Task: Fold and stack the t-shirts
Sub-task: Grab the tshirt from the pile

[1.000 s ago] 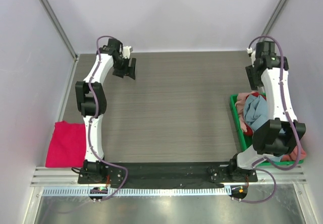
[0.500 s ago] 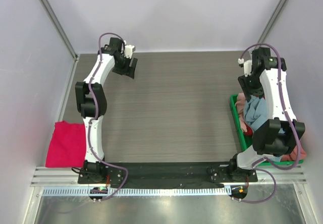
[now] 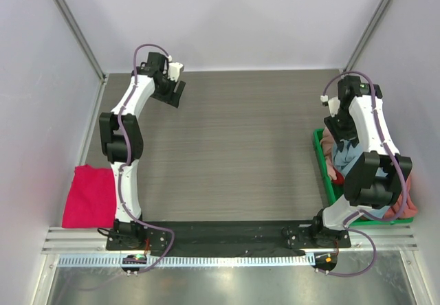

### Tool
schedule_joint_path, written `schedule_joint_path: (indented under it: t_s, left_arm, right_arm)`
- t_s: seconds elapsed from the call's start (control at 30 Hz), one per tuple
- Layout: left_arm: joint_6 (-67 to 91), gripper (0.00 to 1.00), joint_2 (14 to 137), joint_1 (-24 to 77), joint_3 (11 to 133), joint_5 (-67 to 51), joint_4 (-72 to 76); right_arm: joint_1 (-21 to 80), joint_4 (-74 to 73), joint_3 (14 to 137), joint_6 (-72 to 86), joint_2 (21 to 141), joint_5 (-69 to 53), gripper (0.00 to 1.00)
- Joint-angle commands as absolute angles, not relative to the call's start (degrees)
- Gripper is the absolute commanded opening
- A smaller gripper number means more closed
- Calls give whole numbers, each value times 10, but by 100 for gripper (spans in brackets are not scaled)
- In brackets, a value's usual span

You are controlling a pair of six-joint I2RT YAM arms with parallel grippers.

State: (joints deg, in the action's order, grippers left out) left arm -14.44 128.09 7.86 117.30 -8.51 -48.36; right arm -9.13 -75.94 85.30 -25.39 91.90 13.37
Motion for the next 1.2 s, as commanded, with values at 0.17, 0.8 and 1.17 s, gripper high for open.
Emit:
schedule_joint_path:
  t_s: [0.17, 0.8, 1.17]
  left_arm:
    - [-160, 74, 1258, 78, 1172, -80, -456]
    - [-137, 74, 1250, 77, 1164, -85, -447]
    - [-127, 80, 1159, 78, 1167, -69, -479]
  right_arm:
    - [-98, -771, 811, -260, 912, 189, 49]
    - [-107, -753, 760, -260, 913, 286, 19]
    - [-100, -774, 1021, -290, 851, 289, 1]
